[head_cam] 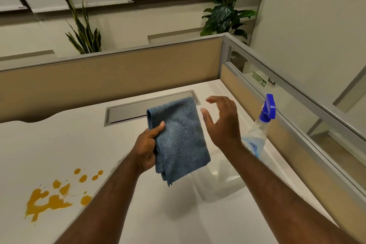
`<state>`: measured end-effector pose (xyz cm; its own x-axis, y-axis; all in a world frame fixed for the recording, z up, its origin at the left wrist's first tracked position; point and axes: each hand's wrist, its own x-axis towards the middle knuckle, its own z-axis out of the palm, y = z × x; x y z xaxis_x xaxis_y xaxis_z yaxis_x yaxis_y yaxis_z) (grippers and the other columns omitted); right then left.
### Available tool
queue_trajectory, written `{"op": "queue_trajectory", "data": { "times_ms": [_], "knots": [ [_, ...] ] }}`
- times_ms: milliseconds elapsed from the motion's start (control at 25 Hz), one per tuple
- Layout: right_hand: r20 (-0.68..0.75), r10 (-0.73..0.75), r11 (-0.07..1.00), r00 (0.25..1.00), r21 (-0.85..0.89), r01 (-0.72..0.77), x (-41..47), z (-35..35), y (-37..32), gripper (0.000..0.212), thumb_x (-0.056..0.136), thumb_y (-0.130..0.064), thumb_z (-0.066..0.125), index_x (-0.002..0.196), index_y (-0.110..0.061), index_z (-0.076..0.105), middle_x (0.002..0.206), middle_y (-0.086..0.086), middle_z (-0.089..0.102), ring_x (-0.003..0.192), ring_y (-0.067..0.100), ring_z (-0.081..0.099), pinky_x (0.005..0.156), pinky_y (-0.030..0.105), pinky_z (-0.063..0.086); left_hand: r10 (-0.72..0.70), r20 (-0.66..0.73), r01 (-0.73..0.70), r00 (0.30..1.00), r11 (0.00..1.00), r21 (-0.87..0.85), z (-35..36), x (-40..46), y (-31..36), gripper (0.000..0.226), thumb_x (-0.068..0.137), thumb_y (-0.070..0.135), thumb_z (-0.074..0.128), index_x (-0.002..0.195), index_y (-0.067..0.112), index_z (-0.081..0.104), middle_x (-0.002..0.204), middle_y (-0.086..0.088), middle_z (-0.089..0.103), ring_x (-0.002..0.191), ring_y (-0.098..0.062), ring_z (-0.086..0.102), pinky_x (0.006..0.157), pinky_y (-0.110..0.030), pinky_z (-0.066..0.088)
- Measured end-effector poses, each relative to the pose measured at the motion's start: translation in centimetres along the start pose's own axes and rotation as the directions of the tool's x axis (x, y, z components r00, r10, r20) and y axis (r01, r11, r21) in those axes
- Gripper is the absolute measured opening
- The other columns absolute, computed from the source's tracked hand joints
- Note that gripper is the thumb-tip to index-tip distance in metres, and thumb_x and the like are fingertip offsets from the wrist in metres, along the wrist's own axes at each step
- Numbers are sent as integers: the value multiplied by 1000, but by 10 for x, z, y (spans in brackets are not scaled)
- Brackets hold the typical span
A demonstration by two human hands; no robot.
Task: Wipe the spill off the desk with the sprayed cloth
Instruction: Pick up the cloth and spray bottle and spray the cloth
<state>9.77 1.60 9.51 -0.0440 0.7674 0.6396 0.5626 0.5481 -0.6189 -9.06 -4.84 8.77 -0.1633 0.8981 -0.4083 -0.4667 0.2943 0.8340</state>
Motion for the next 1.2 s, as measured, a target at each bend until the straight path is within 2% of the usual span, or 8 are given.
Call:
{"op": "queue_trajectory", "data": {
  "times_ms": [160, 320, 480, 560, 720, 840, 960, 1200],
  "knots": [
    [-409, 154, 979, 899, -59, -195, -39, -18, 31, 44, 81, -33, 67, 115, -16, 45, 118, 10, 54, 110, 22, 50, 90, 35, 48, 13, -6, -13, 1000, 997, -81, -9, 7, -1, 30, 92, 31, 56, 113, 9, 62, 101, -11, 74, 95, -30, 68, 74, -41, 56],
    [-618, 225, 935, 753, -79, -345, -42, -43, 63, 64, 74, -31, 75, 122, -13, 37, 121, 21, 46, 112, 26, 46, 92, 36, 45, 28, -9, -28, 1000, 995, -99, -10, 15, -3, 30, 93, 36, 54, 112, 13, 61, 104, -9, 72, 95, -28, 68, 70, -40, 57],
    [-399, 531, 843, 748, 159, -513, -18, -55, 82, 79, 72, -35, 79, 134, -12, 34, 132, 14, 44, 113, 15, 48, 88, 23, 44, 43, 4, -42, 999, 992, -122, -7, 17, 1, 35, 93, 36, 54, 118, 11, 58, 109, -9, 70, 97, -27, 67, 67, -38, 60],
    [-216, 605, 792, 766, 265, -550, -9, -58, 92, 60, 74, -35, 77, 123, -20, 45, 118, 5, 51, 100, 11, 54, 84, 27, 49, 32, 2, -31, 999, 990, -135, -7, 16, 2, 42, 91, 37, 56, 123, 10, 58, 115, -12, 69, 102, -30, 67, 72, -40, 60],
    [-78, 596, 785, 799, 265, -560, 2, -57, 102, 23, 81, -33, 70, 78, -31, 48, 83, 9, 57, 76, 24, 58, 77, 36, 53, 19, -19, -22, 1000, 990, -138, -10, 12, 11, 51, 88, 38, 60, 129, 7, 55, 123, -16, 66, 110, -34, 64, 86, -48, 54],
    [-64, 570, 808, 819, 225, -545, 4, -50, 109, 17, 86, -36, 64, 89, -21, 55, 85, 12, 66, 78, 23, 67, 77, 38, 56, 40, -27, -43, 999, 988, -149, -11, 12, 17, 47, 90, 37, 58, 126, 7, 57, 119, -16, 68, 106, -33, 66, 82, -46, 55],
    [-137, 520, 846, 843, 217, -487, 5, -48, 112, 32, 87, -38, 61, 100, -10, 55, 87, 20, 66, 74, 25, 68, 61, 15, 56, 71, -40, -76, 997, 987, -142, -12, 13, 23, 41, 91, 36, 56, 121, 8, 60, 113, -14, 71, 100, -31, 68, 77, -43, 56],
    [-177, 288, 947, 941, 195, -254, 30, -68, 49, 40, 82, -50, 56, 97, -13, 53, 78, 17, 62, 63, -4, 63, 52, 2, 45, 323, -75, -319, 943, 945, 67, -4, 18, 37, 23, 95, 39, 51, 110, 25, 62, 110, -1, 72, 102, -22, 68, 82, -39, 55]
  ]
}}
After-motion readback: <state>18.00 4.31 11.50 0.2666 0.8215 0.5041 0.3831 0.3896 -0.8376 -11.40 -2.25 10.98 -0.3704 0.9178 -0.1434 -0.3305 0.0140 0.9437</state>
